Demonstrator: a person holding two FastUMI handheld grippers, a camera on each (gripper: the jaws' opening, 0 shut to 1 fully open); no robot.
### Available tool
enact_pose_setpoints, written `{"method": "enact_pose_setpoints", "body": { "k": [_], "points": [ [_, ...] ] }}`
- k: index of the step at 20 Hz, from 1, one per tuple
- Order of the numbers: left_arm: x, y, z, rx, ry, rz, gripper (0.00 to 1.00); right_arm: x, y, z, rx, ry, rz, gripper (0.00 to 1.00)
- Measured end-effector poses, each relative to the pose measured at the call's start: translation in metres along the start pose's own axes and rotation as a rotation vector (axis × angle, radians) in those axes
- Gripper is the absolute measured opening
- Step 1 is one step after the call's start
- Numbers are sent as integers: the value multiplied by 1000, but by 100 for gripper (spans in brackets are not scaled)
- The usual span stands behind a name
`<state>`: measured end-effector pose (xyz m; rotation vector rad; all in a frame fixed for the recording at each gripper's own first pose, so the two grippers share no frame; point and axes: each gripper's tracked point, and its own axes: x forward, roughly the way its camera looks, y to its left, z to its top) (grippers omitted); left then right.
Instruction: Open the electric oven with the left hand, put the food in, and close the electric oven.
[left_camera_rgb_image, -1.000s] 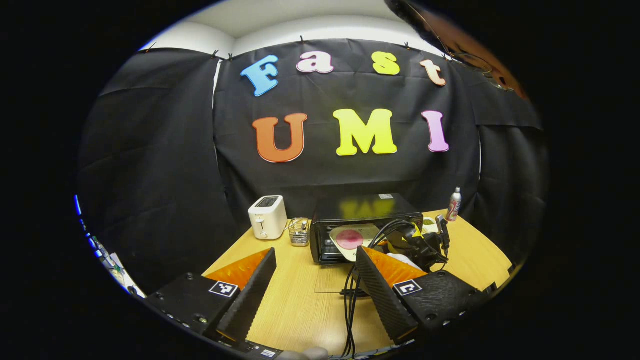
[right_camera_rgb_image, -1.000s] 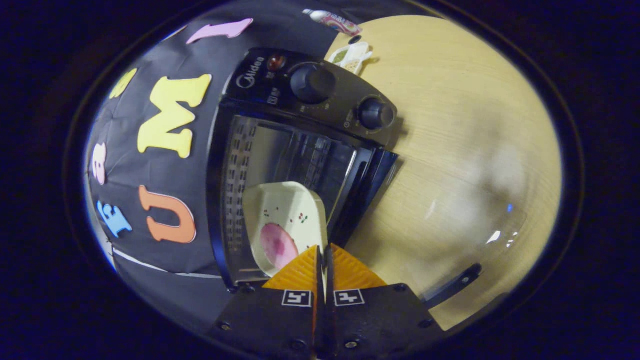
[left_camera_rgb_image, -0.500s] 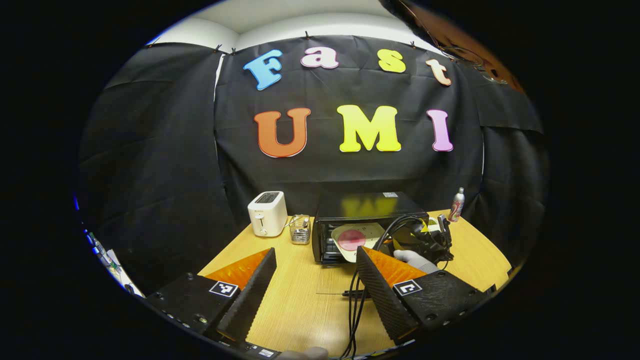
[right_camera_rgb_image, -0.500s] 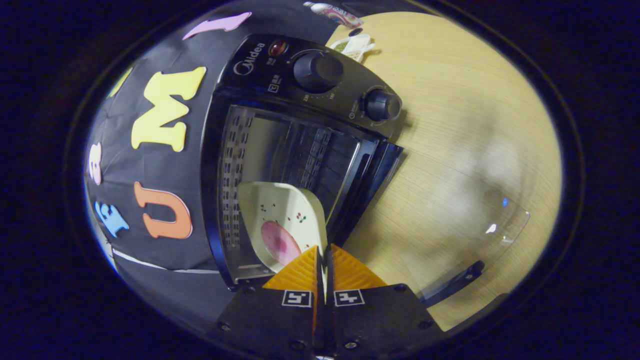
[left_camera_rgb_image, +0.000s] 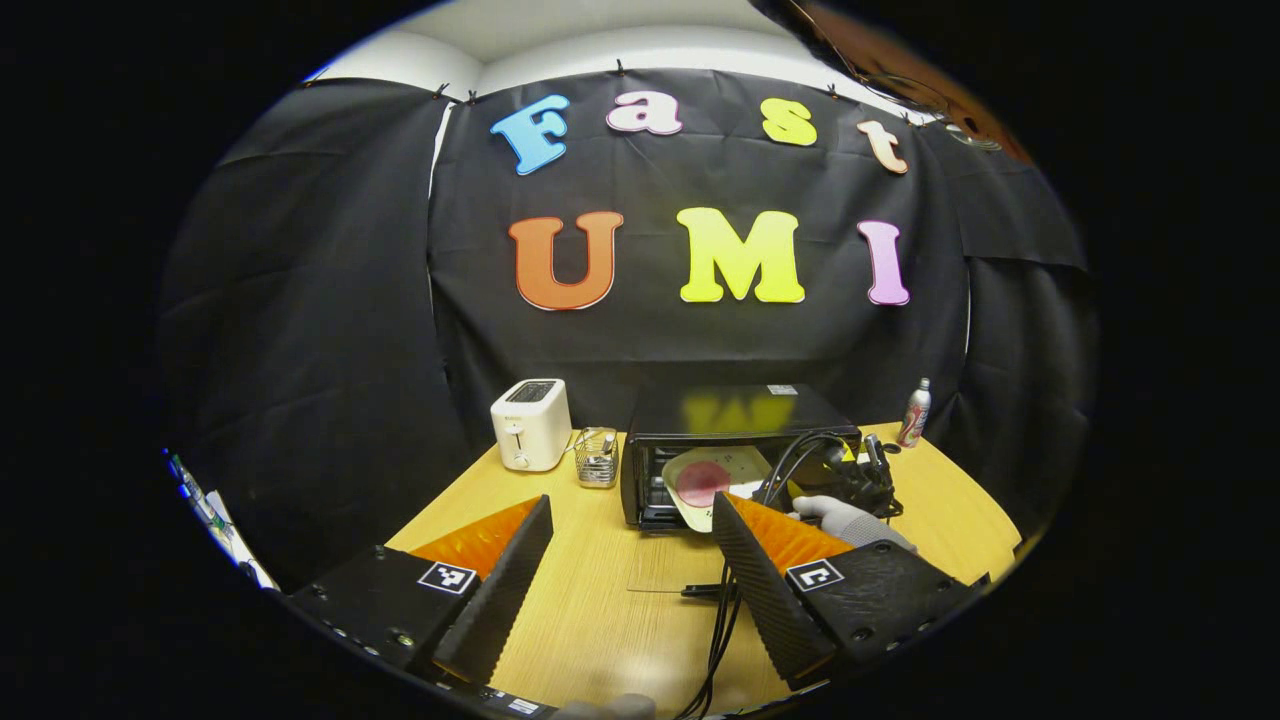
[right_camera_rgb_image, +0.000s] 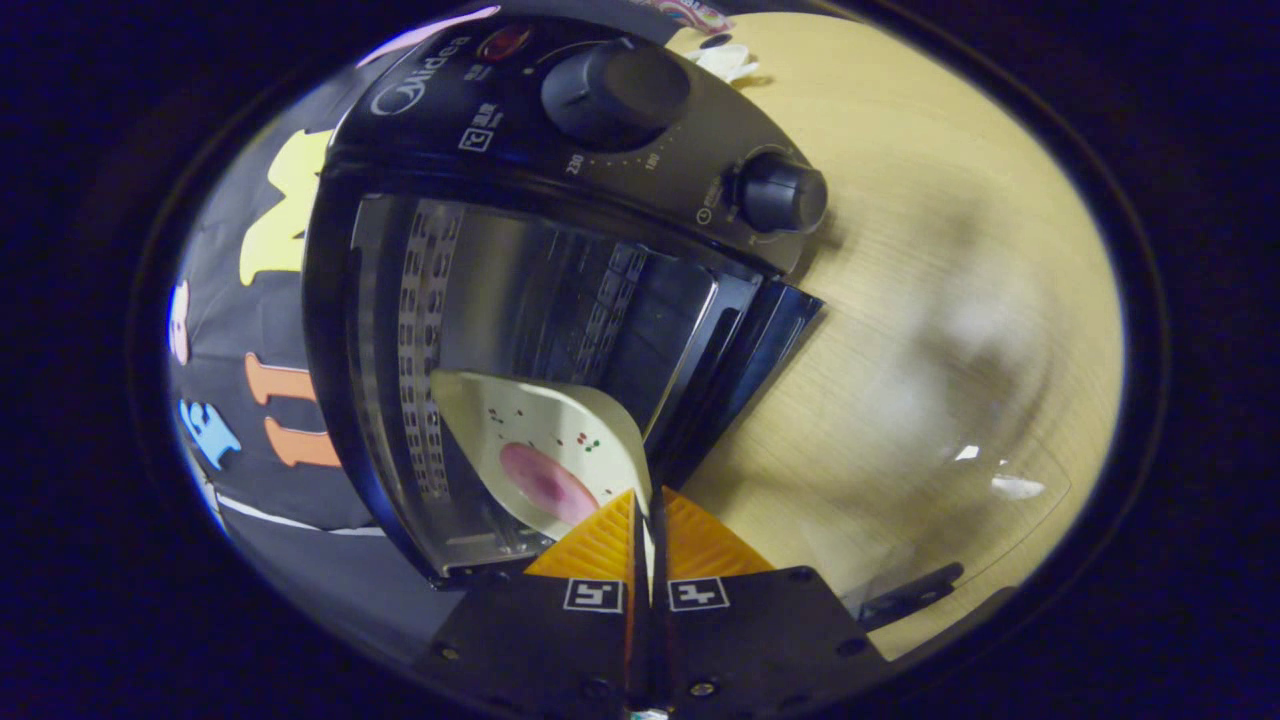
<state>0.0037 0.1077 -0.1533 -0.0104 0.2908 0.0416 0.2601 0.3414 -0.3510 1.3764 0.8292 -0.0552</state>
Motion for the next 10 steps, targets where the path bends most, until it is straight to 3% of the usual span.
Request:
{"method": "enact_pose_setpoints", "body": {
  "k": [3, 10],
  "points": [
    [2, 2, -3, -10, 4, 3, 97, 1, -1, -2, 35, 32, 48, 4],
    [6, -2, -7, -8, 7, 0, 97, -1, -13, -2, 31, 33, 63, 3]
  ]
}}
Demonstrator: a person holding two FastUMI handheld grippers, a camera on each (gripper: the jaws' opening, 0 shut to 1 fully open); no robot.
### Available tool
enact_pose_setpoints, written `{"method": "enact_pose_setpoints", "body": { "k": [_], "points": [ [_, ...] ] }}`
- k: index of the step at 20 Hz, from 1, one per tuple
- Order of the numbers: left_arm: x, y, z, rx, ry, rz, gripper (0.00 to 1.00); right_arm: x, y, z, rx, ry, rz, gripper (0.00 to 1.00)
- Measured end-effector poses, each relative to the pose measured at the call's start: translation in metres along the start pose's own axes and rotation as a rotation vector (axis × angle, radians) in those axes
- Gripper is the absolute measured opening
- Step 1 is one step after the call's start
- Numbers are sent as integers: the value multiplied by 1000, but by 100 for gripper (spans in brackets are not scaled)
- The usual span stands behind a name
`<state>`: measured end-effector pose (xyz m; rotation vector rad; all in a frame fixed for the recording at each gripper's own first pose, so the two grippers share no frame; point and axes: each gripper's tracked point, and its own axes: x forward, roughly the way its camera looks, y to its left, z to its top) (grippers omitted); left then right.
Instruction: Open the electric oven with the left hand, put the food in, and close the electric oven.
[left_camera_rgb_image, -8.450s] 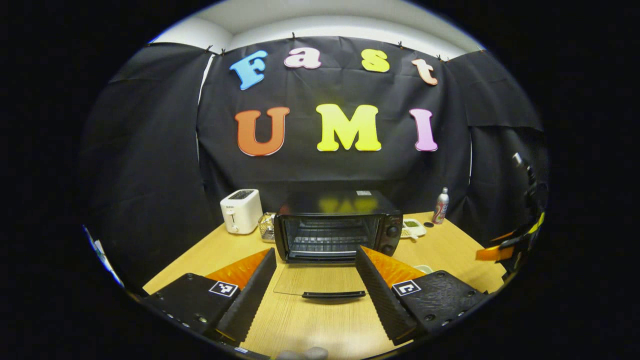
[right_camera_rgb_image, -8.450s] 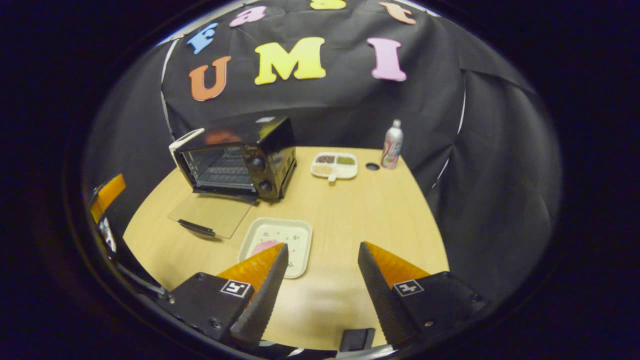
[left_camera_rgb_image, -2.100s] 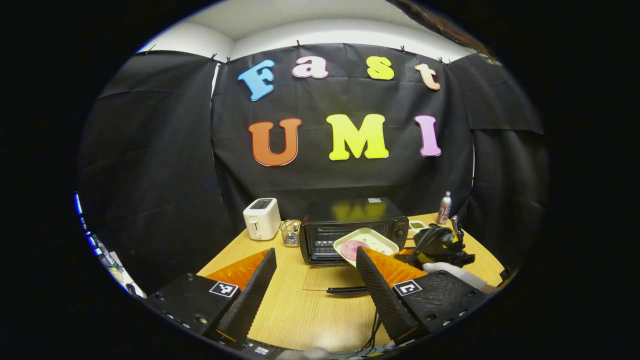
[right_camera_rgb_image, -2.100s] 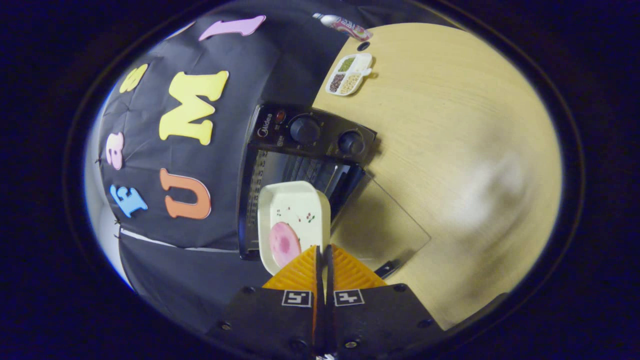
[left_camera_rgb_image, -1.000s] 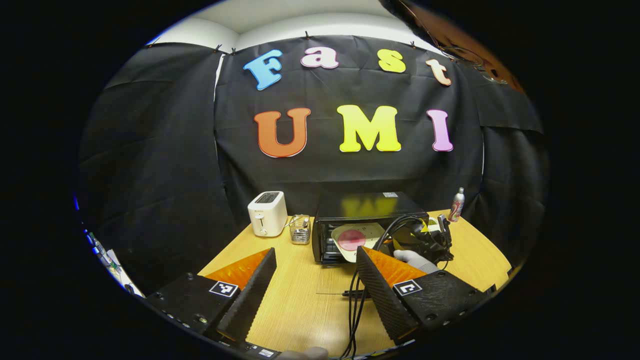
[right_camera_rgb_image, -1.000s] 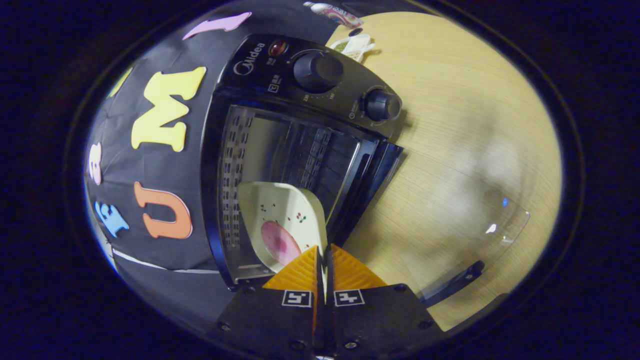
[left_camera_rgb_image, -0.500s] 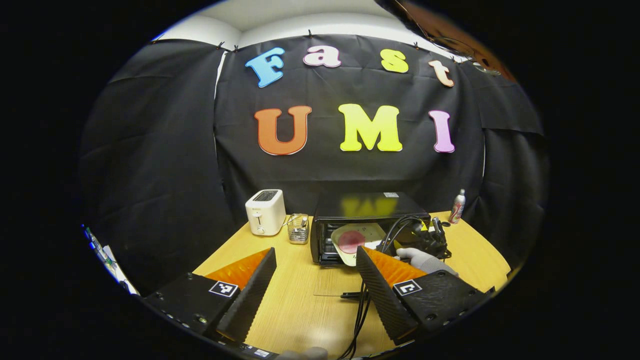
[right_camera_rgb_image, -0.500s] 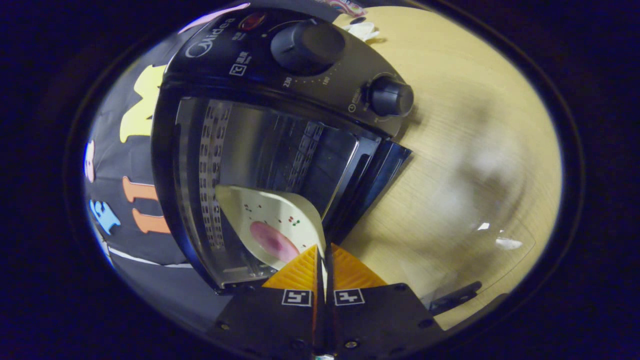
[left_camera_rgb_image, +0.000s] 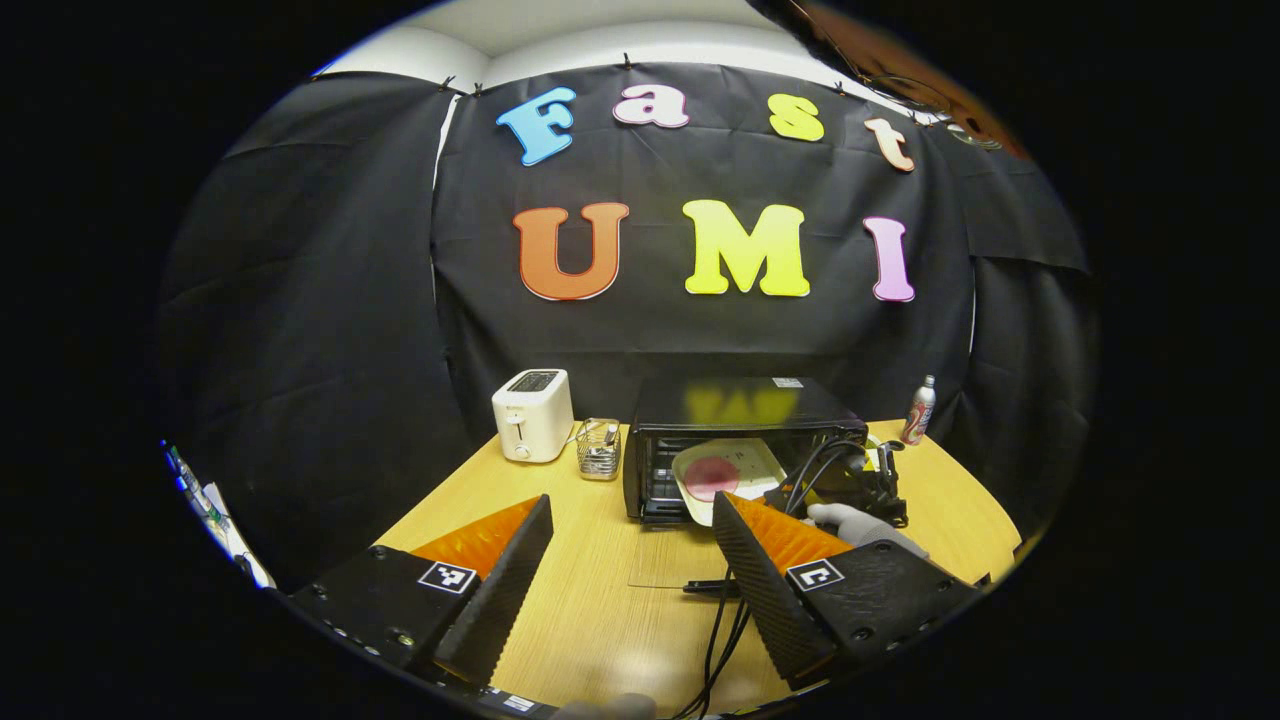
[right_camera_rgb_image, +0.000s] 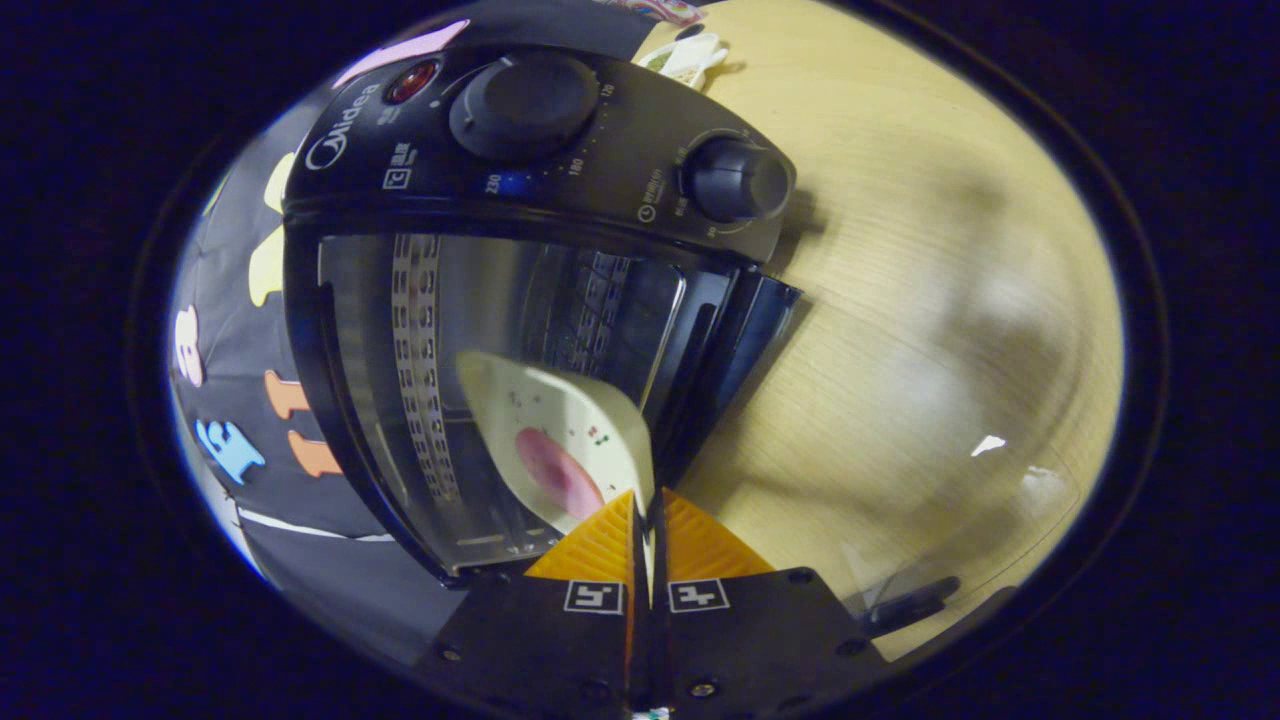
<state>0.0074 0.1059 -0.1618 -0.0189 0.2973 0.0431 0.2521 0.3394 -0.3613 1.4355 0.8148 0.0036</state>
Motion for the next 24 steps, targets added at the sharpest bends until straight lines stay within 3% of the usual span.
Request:
{"method": "enact_pose_setpoints", "body": {
  "k": [5, 12, 13, 18, 20, 22, 23, 24],
  "points": [
    [-3, -3, 0, 0, -7, -10, 97, -1, 17, 11, -21, -3, 42, 0],
    [-8, 1, 2, -9, -16, 10, 96, 20, 34, 19, -37, -15, 105, 5],
    [-7, 1, 2, -7, -17, 12, 97, 23, 36, 21, -45, -25, 119, 9],
    [-7, 3, 1, 3, -18, 14, 97, 18, 45, 30, -205, -116, 150, 13],
    [-6, 3, 0, 4, -16, 13, 96, 12, 51, 28, -321, -153, 166, 49],
    [-5, 2, -2, 3, -10, 14, 97, 3, 49, 28, -434, -196, 127, 85],
    [-4, 3, -3, 3, -9, 16, 96, 0, 48, 29, -479, -207, 116, 87],
    [-3, 3, -4, 1, -8, 16, 97, -3, 42, 27, -508, -209, 95, 98]
  ]
}}
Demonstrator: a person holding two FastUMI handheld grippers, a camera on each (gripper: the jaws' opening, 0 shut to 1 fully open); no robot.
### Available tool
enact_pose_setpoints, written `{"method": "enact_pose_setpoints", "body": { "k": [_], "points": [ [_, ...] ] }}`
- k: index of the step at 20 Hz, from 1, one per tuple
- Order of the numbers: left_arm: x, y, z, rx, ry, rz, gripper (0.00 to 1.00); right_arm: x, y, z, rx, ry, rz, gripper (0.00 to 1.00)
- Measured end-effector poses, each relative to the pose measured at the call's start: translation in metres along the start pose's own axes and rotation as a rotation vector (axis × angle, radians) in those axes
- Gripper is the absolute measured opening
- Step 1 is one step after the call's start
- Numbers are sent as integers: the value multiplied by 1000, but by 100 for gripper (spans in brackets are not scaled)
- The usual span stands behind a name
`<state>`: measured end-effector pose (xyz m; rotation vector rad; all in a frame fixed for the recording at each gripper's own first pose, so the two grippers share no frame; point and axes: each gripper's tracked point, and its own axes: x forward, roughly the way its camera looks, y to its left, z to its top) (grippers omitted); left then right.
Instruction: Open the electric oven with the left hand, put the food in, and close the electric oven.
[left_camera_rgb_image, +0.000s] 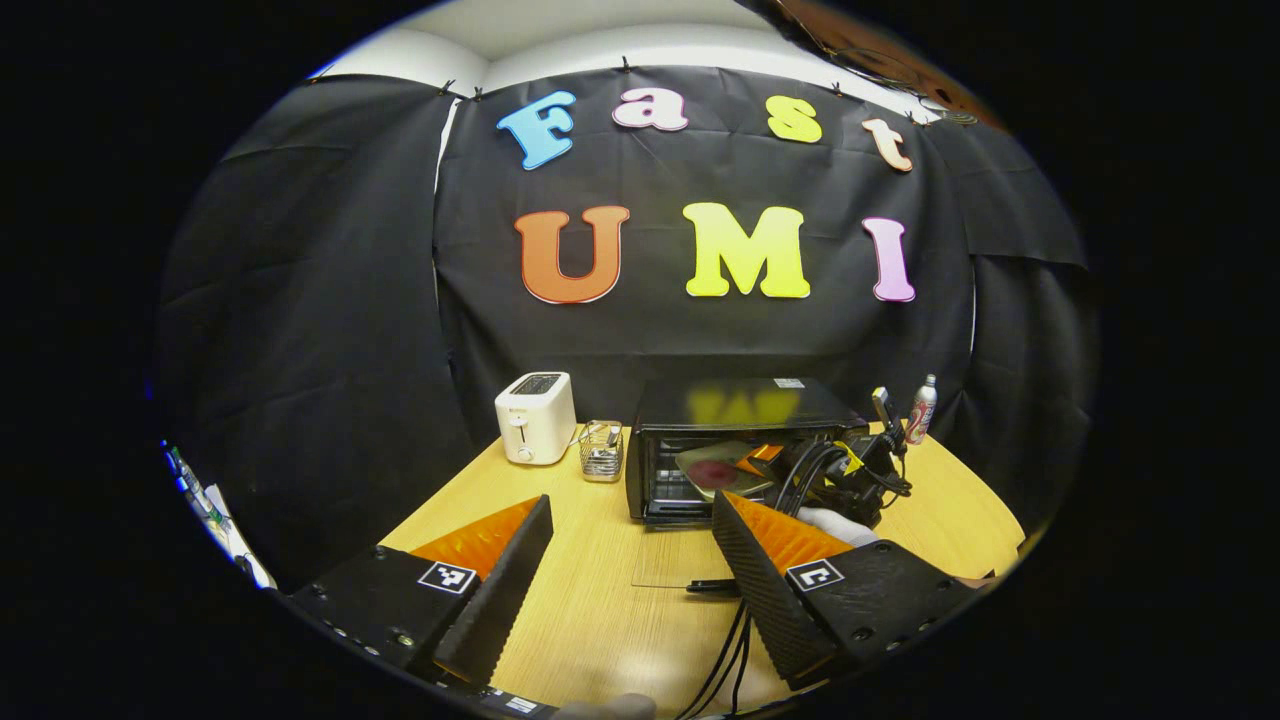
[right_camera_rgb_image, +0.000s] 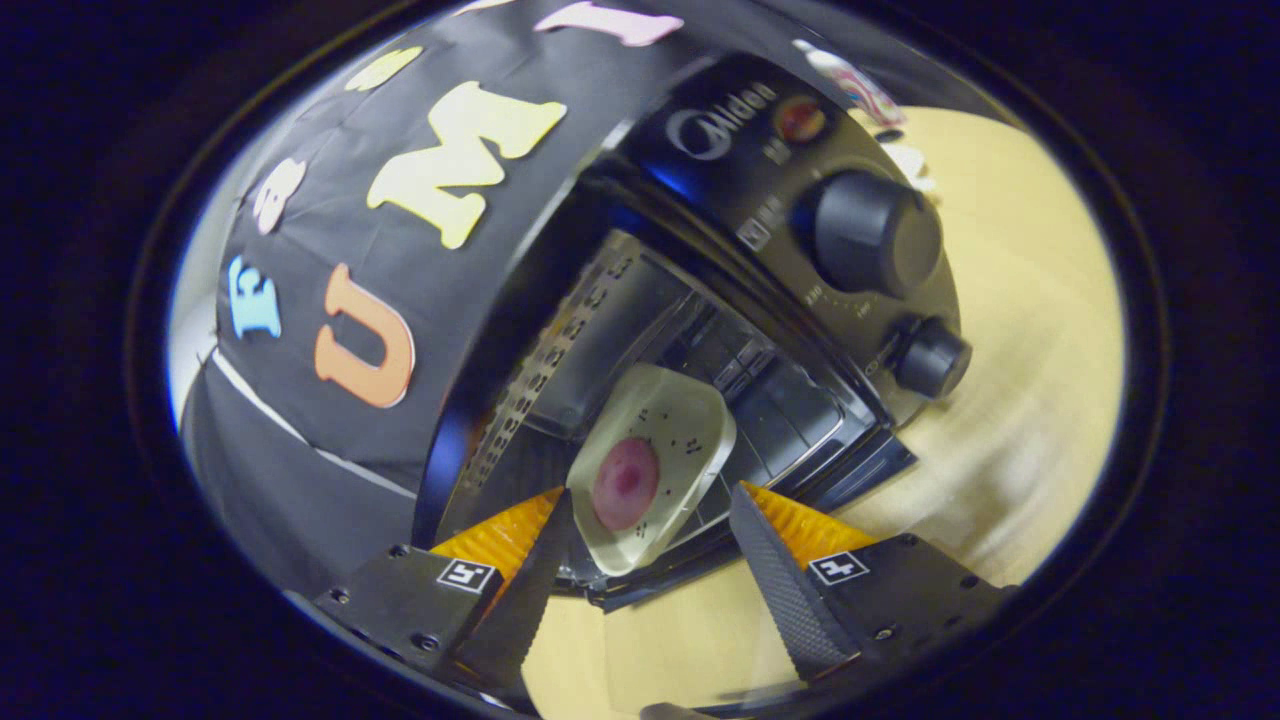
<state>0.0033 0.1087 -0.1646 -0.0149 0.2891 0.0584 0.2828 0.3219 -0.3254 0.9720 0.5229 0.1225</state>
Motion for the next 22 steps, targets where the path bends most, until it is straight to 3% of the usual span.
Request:
{"method": "enact_pose_setpoints", "body": {
  "k": [4, 5, 6, 8, 10, 12, 13, 15, 17, 22],
  "points": [
    [0, -2, 4, 4, -15, -1, 97, -26, -5, 3, -158, -3, -29, 99],
    [0, -3, 5, 7, -20, 1, 97, -41, -6, 7, -239, -17, -43, 100],
    [-1, -3, 7, 10, -28, 1, 97, -53, -4, 12, -302, -30, -49, 94],
    [0, -4, 9, 9, -33, 0, 97, -84, 0, 26, -439, -50, -54, 100],
    [-2, -7, 12, 13, -44, -4, 97, -117, 1, 43, -556, -73, -67, 94],
    [-1, -10, 11, 24, -49, -10, 97, -153, 8, 64, -649, -113, -69, 100],
    [0, -11, 8, 28, -41, -14, 97, -169, 10, 75, -689, -131, -71, 94],
    [3, -15, -1, 37, -25, -17, 97, -197, 13, 93, -735, -165, -71, 100],
    [5, -20, -14, 35, -7, -26, 97, -218, 5, 110, -781, -187, -92, 95],
    [18, -43, -77, 26, 72, -66, 97, -269, -2, 144, -834, -237, -118, 95]
  ]
}}
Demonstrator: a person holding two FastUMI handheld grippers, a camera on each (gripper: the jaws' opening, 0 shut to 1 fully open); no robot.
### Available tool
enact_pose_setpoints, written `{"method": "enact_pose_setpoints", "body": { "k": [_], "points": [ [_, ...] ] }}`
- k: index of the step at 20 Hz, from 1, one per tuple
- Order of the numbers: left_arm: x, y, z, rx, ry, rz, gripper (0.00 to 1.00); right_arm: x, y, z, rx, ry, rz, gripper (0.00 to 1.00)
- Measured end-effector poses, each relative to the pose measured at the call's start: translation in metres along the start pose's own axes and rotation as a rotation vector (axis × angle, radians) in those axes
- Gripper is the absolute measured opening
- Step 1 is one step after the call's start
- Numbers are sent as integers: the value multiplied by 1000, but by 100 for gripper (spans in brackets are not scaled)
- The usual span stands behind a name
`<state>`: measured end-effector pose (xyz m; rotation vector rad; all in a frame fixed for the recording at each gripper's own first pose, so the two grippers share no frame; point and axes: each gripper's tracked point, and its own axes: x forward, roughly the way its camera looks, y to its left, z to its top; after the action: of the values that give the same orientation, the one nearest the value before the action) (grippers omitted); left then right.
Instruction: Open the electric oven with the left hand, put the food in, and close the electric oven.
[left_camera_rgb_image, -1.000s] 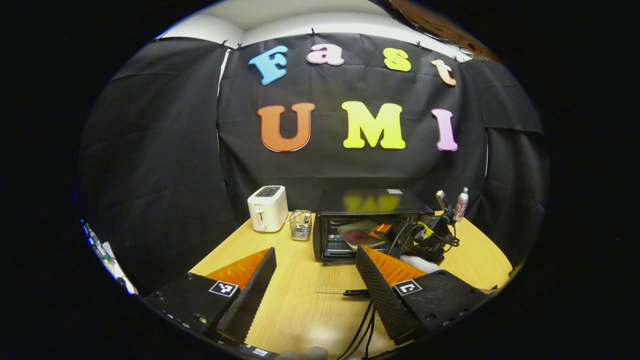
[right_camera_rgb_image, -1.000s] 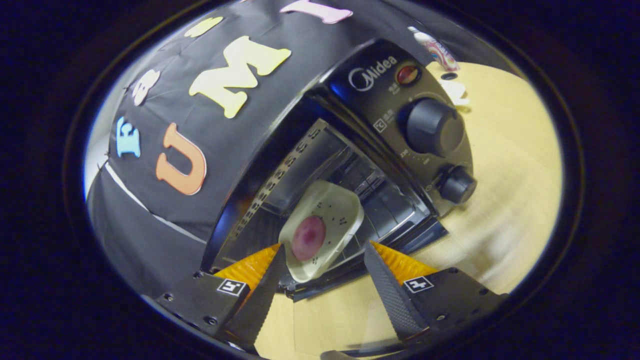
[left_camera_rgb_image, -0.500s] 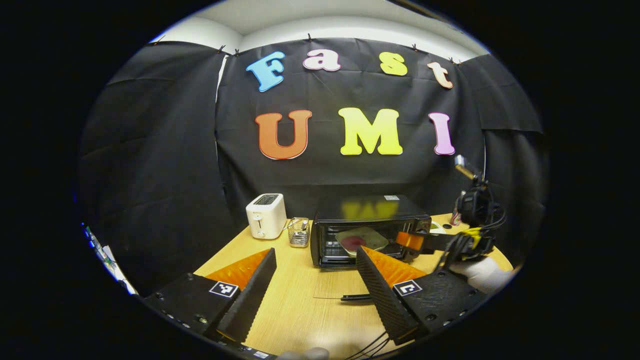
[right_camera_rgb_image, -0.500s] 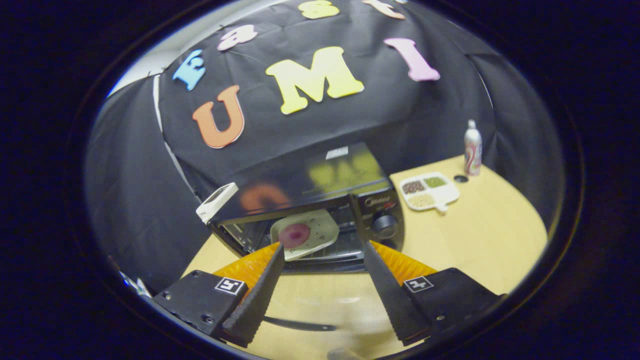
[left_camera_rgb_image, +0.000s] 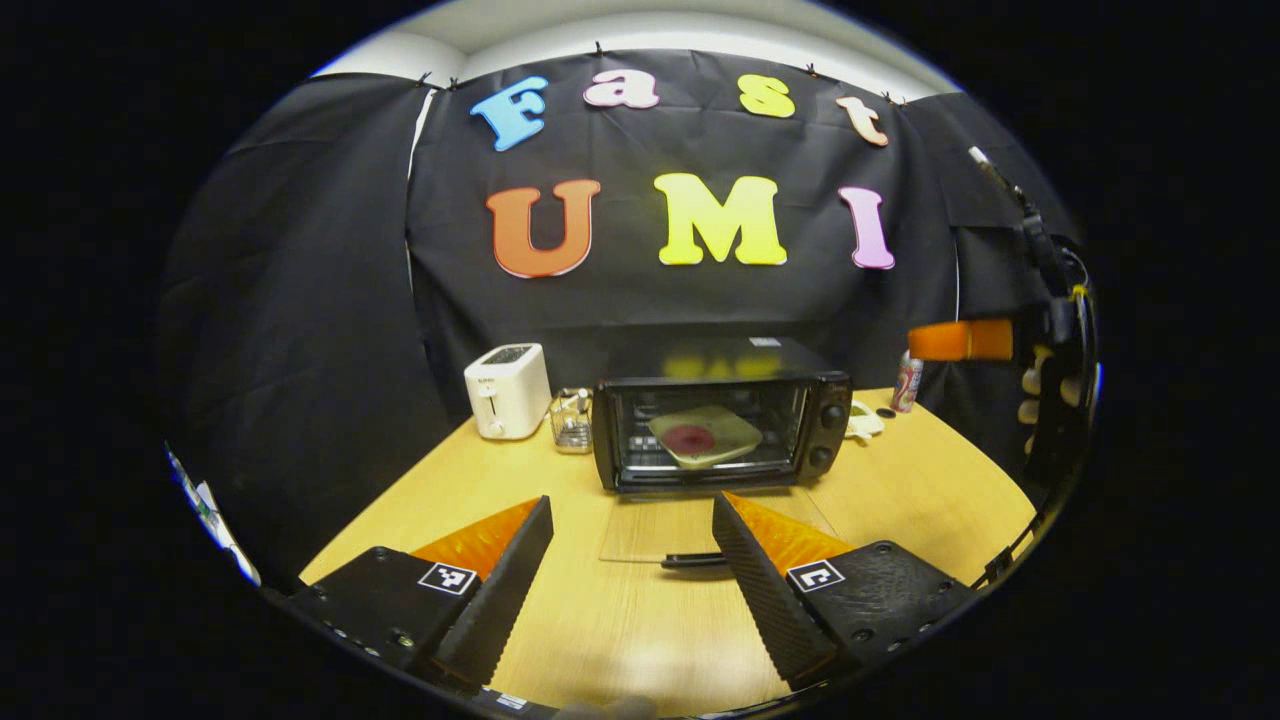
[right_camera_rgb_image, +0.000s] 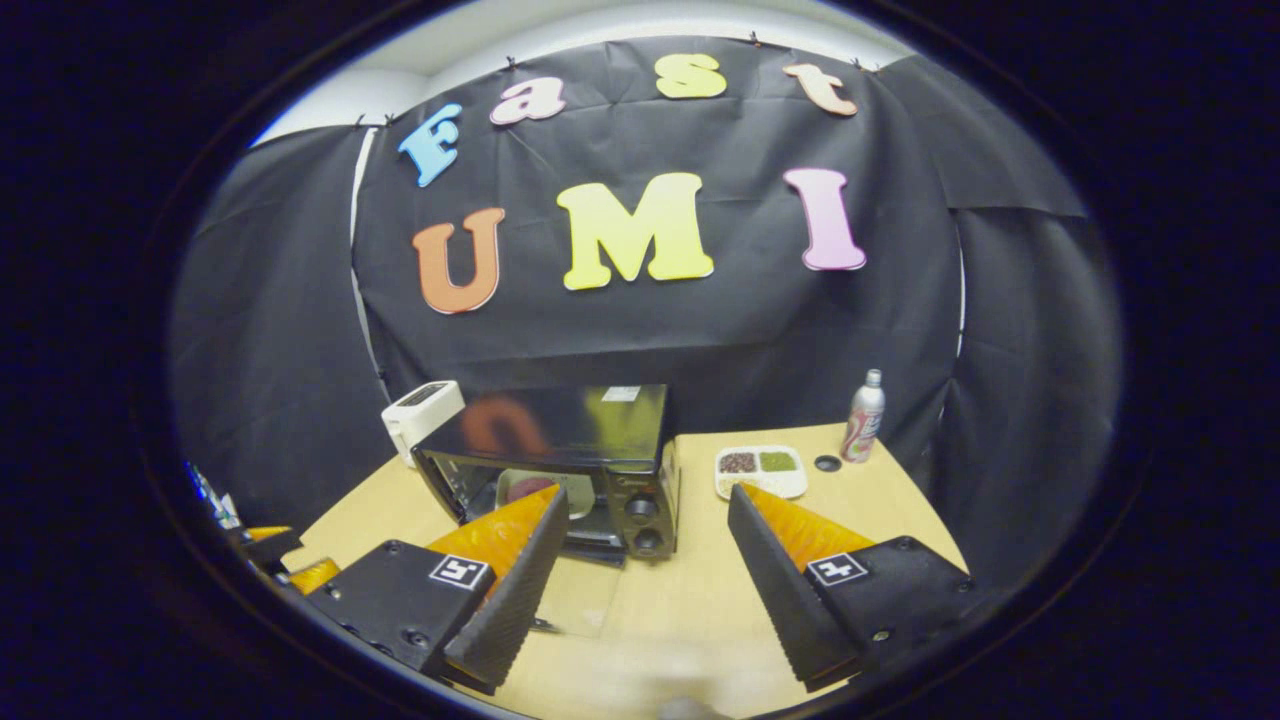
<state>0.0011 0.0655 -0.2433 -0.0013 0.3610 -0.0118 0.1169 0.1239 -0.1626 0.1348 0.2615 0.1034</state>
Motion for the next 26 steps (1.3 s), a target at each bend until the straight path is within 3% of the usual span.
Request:
{"method": "enact_pose_setpoints", "body": {
  "k": [5, 6, 7, 10, 14, 16, 26],
  "points": [
    [25, -25, -72, -30, 104, -52, 97, -32, -26, 20, -22, -18, -38, 96],
    [28, -30, -82, -36, 115, -63, 97, -38, -29, 22, -27, -18, -46, 100],
    [33, -36, -92, -41, 129, -74, 97, -43, -32, 24, -38, -21, -52, 96],
    [50, -54, -116, -22, 167, -111, 97, -54, -33, 25, -65, -16, -65, 96],
    [74, -70, -129, -24, 202, -141, 97, -60, -34, 30, -55, -6, -75, 100],
    [89, -73, -132, -28, 205, -138, 97, -63, -35, 36, -53, -15, -81, 97],
    [100, -78, -136, -28, 224, -139, 98, -56, -39, 33, -60, 17, -94, 97]
  ]
}}
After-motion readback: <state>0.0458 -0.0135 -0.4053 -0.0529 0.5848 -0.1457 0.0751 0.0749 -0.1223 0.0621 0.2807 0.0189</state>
